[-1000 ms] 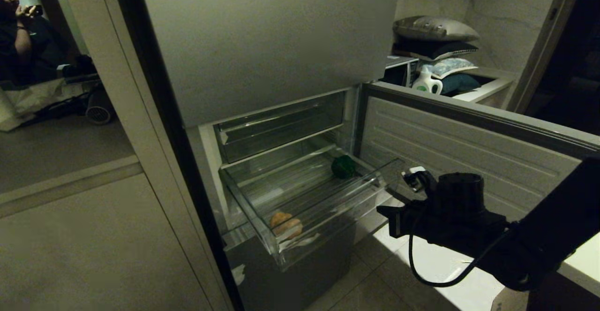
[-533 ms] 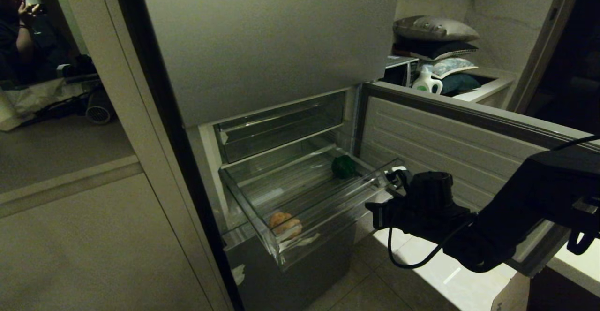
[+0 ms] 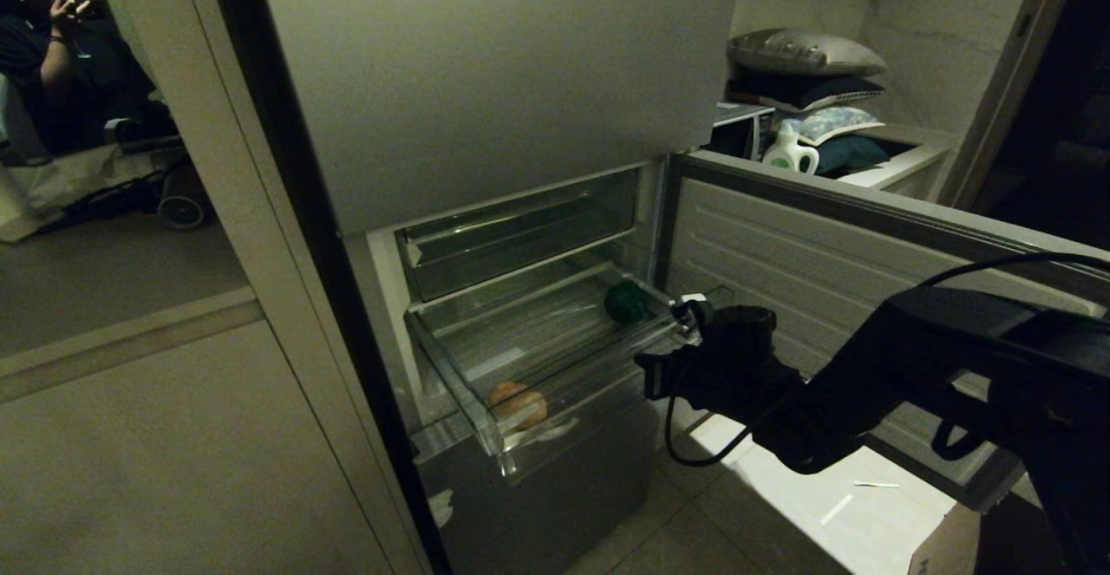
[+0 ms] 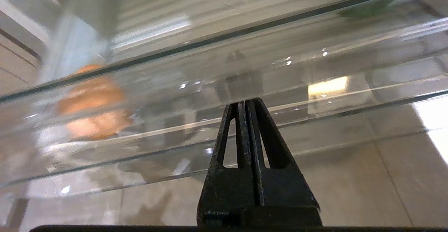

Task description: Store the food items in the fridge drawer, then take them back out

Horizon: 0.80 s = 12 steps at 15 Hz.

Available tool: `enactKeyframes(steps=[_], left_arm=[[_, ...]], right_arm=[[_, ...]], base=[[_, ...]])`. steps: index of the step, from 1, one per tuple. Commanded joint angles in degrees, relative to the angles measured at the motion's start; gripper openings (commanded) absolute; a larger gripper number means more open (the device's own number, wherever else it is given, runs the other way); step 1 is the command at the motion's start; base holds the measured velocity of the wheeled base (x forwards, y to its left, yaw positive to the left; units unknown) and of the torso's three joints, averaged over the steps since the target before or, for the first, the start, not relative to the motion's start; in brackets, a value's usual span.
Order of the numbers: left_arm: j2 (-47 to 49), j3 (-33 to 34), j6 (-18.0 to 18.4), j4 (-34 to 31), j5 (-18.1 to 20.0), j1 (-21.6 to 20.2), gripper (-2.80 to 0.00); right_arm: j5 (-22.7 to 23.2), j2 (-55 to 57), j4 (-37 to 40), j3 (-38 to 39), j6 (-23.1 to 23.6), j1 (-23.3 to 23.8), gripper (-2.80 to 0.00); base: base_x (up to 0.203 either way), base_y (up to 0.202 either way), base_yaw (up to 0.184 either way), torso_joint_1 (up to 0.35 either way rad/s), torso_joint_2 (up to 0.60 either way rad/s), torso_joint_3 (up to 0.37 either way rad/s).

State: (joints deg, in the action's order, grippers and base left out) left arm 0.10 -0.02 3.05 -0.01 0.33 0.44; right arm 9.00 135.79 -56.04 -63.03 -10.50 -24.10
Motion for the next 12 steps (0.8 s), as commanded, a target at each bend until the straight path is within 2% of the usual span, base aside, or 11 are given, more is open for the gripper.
enactKeyframes(steps=[1, 7, 10, 12], left_arm=[[0.1, 0.0, 0.0, 0.0, 0.0, 0.0, -2.80], [0.1, 0.0, 0.0, 0.0, 0.0, 0.0, -2.80], [0.1, 0.0, 0.0, 0.0, 0.0, 0.0, -2.80], [0.1, 0.0, 0.0, 0.0, 0.0, 0.0, -2.80]], right_arm=[[0.1, 4.9, -1.1, -5.4, -0.4, -1.0, -2.80], [0.3, 15.5, -12.4, -20.9, 0.4, -4.3, -2.80], [-0.4, 15.7, -13.5, -20.4, 0.3, -5.2, -2.80], [-1.9, 10.8, -13.5, -15.5, 0.2, -5.9, -2.80]], base=[[0.000, 0.000, 0.000, 0.000, 0.00, 0.000], [0.000, 0.000, 0.000, 0.000, 0.00, 0.000], [0.000, 0.000, 0.000, 0.000, 0.00, 0.000], [0.000, 0.000, 0.000, 0.000, 0.00, 0.000]])
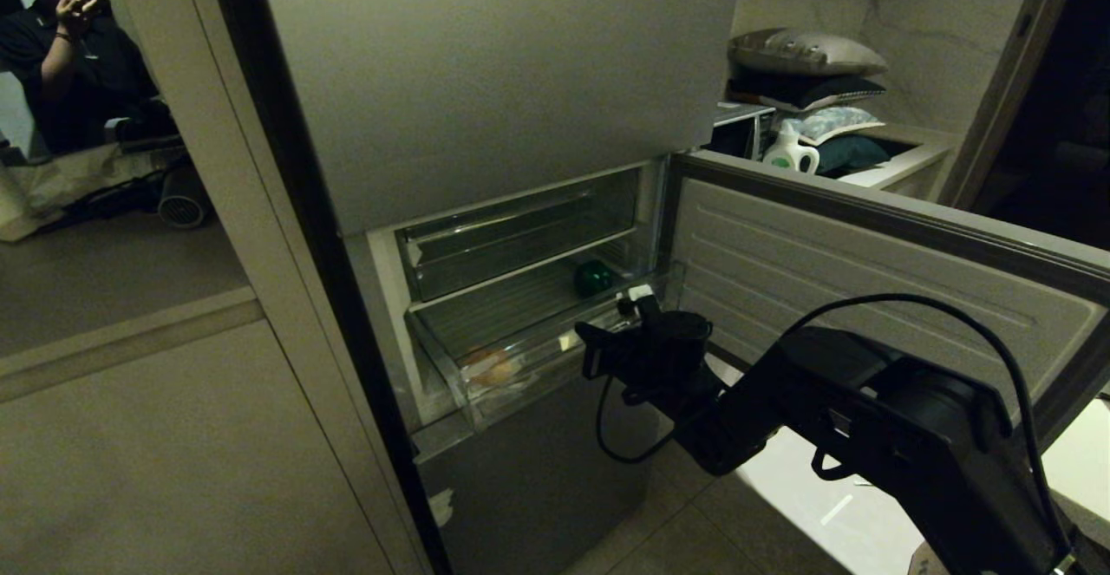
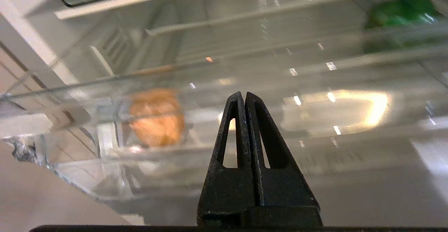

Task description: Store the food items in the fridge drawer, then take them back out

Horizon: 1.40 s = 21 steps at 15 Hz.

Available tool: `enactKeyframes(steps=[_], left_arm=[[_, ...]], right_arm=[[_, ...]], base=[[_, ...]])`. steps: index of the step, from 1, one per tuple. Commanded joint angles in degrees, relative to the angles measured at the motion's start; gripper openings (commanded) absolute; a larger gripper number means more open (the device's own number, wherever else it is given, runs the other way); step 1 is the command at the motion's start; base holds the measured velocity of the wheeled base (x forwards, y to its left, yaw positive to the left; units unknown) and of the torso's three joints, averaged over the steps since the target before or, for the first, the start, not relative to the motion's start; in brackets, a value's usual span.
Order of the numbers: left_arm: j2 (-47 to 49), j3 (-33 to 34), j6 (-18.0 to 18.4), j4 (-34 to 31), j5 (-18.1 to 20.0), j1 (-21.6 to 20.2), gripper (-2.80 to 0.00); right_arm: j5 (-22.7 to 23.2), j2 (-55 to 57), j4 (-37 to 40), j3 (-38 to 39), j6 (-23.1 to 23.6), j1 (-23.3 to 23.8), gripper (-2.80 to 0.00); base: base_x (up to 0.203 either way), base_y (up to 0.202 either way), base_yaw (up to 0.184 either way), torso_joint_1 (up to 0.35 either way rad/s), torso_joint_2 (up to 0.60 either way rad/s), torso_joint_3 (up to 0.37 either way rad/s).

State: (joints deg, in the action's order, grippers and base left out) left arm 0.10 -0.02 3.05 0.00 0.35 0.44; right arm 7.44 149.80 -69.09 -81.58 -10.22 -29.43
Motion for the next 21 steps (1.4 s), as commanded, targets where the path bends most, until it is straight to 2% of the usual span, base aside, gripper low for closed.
enactKeyframes(steps=[1, 4, 6, 9, 12, 15, 16, 19, 21], left_arm=[[0.1, 0.0, 0.0, 0.0, 0.0, 0.0, -2.80], [0.1, 0.0, 0.0, 0.0, 0.0, 0.0, -2.80], [0.1, 0.0, 0.0, 0.0, 0.0, 0.0, -2.80], [0.1, 0.0, 0.0, 0.0, 0.0, 0.0, -2.80], [0.1, 0.0, 0.0, 0.0, 0.0, 0.0, -2.80], [0.1, -0.1, 0.0, 0.0, 0.0, 0.0, -2.80], [0.1, 0.0, 0.0, 0.0, 0.0, 0.0, -2.80], [0.1, 0.0, 0.0, 0.0, 0.0, 0.0, -2.80], [0.1, -0.1, 0.0, 0.0, 0.0, 0.0, -2.80]], right_arm=[[-0.8, -7.0, -0.3, 7.3, -0.2, -0.9, -2.80], [-1.3, -21.3, 1.1, 22.7, -0.4, -1.3, -2.80], [-1.3, -32.1, 4.7, 33.6, -0.5, -0.9, -2.80], [-1.1, -48.2, 7.9, 50.9, -0.5, 2.0, -2.80], [-0.5, -62.6, 9.2, 62.6, -1.4, 5.2, -2.80], [-0.3, -70.6, 9.7, 69.5, -3.8, 7.4, -2.80], [-0.2, -71.5, 9.8, 70.1, -5.6, 7.8, -2.80], [-0.2, -71.7, 9.8, 70.9, -6.0, 8.1, -2.80], [-0.2, -71.6, 9.8, 70.9, -6.3, 9.9, -2.80]], base=[[0.000, 0.000, 0.000, 0.000, 0.00, 0.000], [0.000, 0.000, 0.000, 0.000, 0.00, 0.000], [0.000, 0.000, 0.000, 0.000, 0.00, 0.000], [0.000, 0.000, 0.000, 0.000, 0.00, 0.000], [0.000, 0.000, 0.000, 0.000, 0.00, 0.000], [0.000, 0.000, 0.000, 0.000, 0.00, 0.000], [0.000, 0.000, 0.000, 0.000, 0.00, 0.000], [0.002, -0.003, 0.026, 0.001, 0.00, 0.004], [0.002, -0.005, 0.158, 0.000, 0.00, -0.001]])
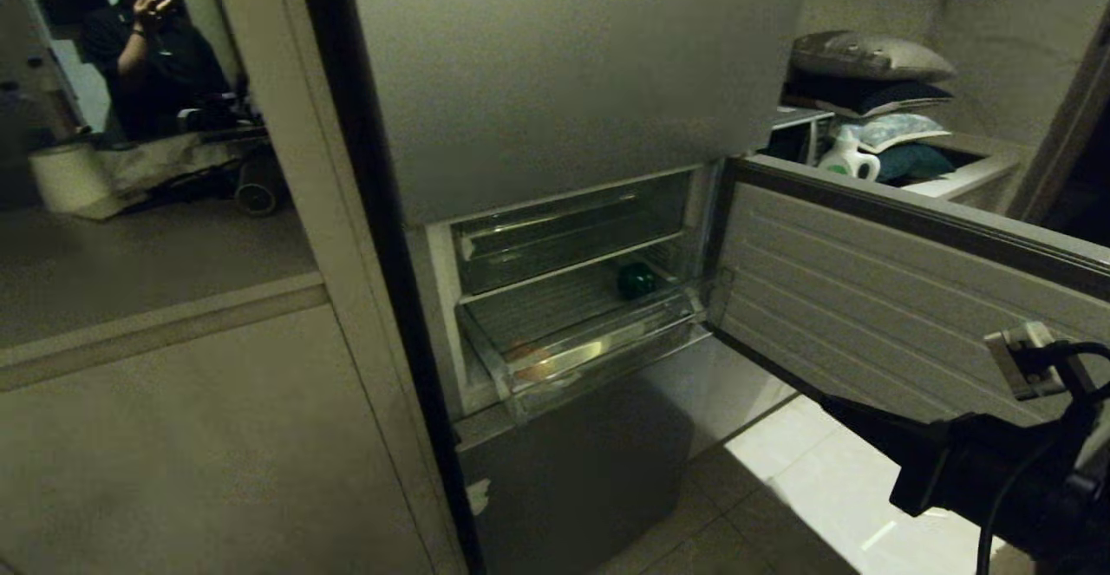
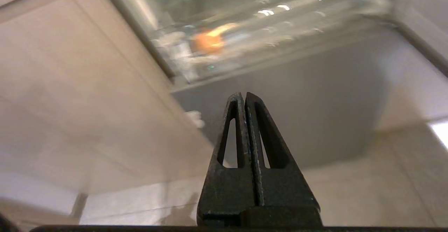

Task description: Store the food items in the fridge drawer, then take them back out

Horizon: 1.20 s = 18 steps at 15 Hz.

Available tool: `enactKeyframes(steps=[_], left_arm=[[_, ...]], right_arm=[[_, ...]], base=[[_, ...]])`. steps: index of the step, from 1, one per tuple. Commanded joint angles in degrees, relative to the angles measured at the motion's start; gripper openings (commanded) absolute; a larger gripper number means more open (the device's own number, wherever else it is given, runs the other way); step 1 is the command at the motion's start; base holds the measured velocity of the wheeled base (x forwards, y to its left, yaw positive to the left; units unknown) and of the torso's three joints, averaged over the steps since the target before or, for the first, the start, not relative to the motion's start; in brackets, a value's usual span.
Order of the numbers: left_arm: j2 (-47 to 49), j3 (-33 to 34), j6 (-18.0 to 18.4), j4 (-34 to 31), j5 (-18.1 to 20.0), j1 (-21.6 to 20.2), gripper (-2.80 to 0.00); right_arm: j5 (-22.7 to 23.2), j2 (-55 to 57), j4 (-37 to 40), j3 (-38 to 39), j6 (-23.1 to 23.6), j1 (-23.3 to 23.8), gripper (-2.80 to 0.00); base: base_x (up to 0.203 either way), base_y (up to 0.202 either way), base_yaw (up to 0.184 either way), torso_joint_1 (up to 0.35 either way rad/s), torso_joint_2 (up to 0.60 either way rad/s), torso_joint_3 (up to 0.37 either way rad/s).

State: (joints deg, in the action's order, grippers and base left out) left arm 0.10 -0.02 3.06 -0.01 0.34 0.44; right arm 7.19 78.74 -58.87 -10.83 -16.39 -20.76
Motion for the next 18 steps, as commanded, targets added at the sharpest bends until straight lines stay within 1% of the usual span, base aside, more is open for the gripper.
enactKeyframes(steps=[1, 4, 7, 9, 11, 14, 16, 18], left_arm=[[0.1, 0.0, 0.0, -0.1, 0.0, 0.0, -2.80], [0.1, -0.1, 0.0, 0.0, 0.0, 0.0, -2.80], [0.1, 0.0, 0.0, 0.0, 0.0, 0.0, -2.80], [0.1, 0.0, 0.0, 0.0, 0.0, 0.0, -2.80], [0.1, -0.1, 0.0, 0.0, 0.0, 0.0, -2.80], [0.1, 0.0, 0.0, 0.0, 0.0, 0.0, -2.80], [0.1, 0.0, 0.0, 0.0, 0.0, 0.0, -2.80], [0.1, 0.0, 0.0, 0.0, 0.0, 0.0, -2.80]], right_arm=[[0.0, -0.4, -0.4, 0.1, -0.1, 2.2, -2.80], [-0.1, 0.8, -0.4, 0.9, -0.1, 7.2, -2.80], [-0.2, 4.6, -0.6, 3.0, 0.3, 11.8, -2.80], [-0.7, 10.1, -0.8, 3.3, 0.9, 13.5, -2.80], [-1.5, 17.7, -1.0, 2.8, 1.1, 14.0, -2.80], [-2.4, 30.9, -1.9, -2.7, 1.0, 14.3, -2.80], [-3.2, 38.0, -2.7, -9.6, 0.8, 14.3, -2.80], [-3.5, 42.9, -3.0, -16.5, 0.6, 14.3, -2.80]], base=[[0.003, -0.007, 0.176, -0.001, 0.00, 0.002], [0.004, -0.008, 0.175, 0.001, 0.00, 0.002], [0.003, -0.008, 0.174, 0.002, 0.00, 0.004], [0.002, -0.007, 0.144, 0.001, 0.00, 0.003], [-0.001, -0.002, 0.036, 0.002, 0.00, 0.001], [0.000, 0.000, 0.000, 0.000, 0.00, 0.000], [0.000, 0.000, 0.000, 0.000, 0.00, 0.000], [0.000, 0.000, 0.000, 0.000, 0.00, 0.000]])
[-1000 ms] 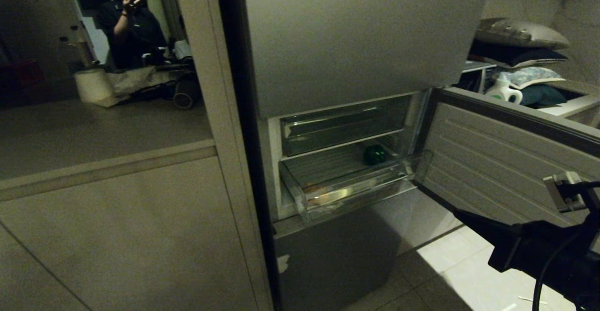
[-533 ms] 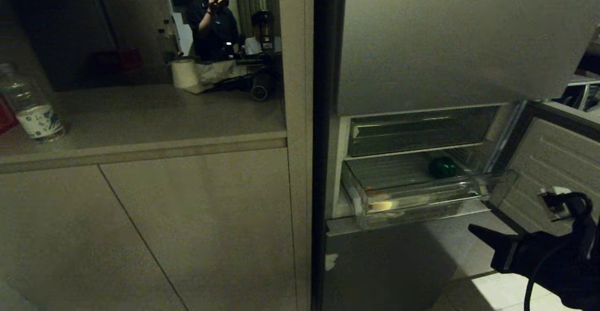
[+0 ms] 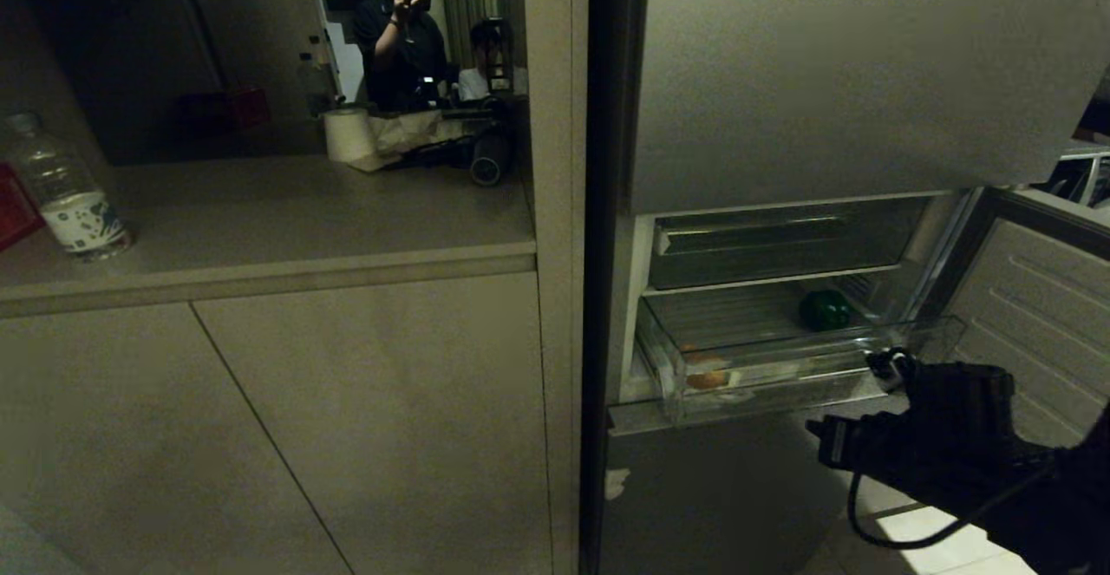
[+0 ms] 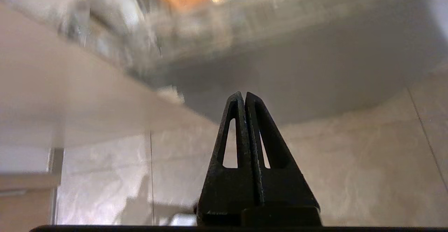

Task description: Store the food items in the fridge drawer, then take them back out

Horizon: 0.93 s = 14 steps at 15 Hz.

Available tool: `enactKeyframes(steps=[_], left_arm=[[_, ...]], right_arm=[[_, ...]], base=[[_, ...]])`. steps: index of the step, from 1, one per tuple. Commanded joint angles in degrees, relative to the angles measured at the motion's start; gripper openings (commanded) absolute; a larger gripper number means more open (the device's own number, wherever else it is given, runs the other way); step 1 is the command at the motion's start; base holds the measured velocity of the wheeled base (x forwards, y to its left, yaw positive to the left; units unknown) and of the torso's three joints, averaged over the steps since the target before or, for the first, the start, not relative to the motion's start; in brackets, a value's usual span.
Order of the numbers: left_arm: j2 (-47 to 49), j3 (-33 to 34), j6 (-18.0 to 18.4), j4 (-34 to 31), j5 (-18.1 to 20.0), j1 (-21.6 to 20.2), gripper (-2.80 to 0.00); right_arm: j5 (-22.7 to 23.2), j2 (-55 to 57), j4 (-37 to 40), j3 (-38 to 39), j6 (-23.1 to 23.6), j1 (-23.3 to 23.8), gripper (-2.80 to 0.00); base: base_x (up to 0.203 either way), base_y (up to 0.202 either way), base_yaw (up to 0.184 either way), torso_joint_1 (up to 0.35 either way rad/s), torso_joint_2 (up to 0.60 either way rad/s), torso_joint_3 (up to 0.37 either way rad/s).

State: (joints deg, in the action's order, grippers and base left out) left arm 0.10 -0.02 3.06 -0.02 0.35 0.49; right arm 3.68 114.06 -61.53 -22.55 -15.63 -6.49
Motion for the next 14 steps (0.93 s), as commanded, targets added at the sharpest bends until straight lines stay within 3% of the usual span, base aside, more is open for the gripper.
enactKeyframes(steps=[1, 14], left_arm=[[0.1, 0.0, 0.0, 0.0, 0.0, 0.0, -2.80], [0.1, 0.0, 0.0, 0.0, 0.0, 0.0, -2.80]], right_arm=[[-0.1, 9.6, -0.5, -8.1, -0.2, 0.1, -2.80], [0.2, 24.9, -3.1, -38.2, -0.2, -0.1, -2.80]], base=[[0.000, 0.000, 0.000, 0.000, 0.00, 0.000], [0.000, 0.000, 0.000, 0.000, 0.00, 0.000]])
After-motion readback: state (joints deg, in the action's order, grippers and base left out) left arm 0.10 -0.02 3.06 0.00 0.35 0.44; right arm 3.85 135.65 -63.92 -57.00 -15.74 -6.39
